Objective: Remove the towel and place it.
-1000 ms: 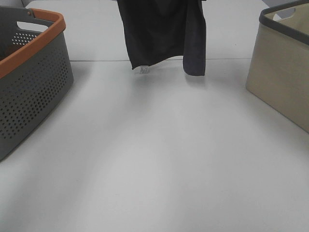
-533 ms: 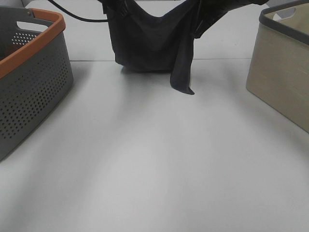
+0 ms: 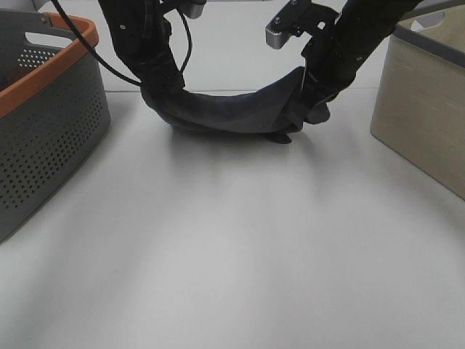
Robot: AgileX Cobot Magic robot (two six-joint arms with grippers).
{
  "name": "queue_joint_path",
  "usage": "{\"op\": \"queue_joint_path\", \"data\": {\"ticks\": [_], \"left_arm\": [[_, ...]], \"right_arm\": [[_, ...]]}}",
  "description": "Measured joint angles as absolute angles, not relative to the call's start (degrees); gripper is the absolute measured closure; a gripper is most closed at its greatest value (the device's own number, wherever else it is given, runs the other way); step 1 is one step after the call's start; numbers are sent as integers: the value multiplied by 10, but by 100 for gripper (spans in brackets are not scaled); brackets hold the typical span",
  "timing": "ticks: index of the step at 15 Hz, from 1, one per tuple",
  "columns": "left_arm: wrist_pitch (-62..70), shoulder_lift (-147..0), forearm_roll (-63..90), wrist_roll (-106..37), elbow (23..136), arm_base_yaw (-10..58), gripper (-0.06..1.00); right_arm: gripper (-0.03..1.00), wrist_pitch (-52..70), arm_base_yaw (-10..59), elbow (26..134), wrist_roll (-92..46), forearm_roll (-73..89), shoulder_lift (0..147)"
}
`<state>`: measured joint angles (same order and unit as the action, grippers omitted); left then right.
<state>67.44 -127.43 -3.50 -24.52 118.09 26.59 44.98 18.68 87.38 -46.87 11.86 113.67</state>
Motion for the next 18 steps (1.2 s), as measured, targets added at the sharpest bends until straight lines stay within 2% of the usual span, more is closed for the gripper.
{"op": "queue_joint_path", "data": {"ticks": [4, 12, 16, 18], "left_arm": [[693, -1292, 37, -249, 1174, 266, 94], [696, -1294, 85, -206, 1087, 266, 94], [696, -1293, 96, -199, 1038, 266, 94], [696, -1292, 95, -198, 1030, 266, 94]], "right_arm": [[97, 561, 187, 874, -476, 133, 1141], [97, 658, 187, 874, -396, 131, 1182], [65, 665, 187, 874, -368, 139, 1182], [54, 665, 187, 874, -357, 150, 1182]]}}
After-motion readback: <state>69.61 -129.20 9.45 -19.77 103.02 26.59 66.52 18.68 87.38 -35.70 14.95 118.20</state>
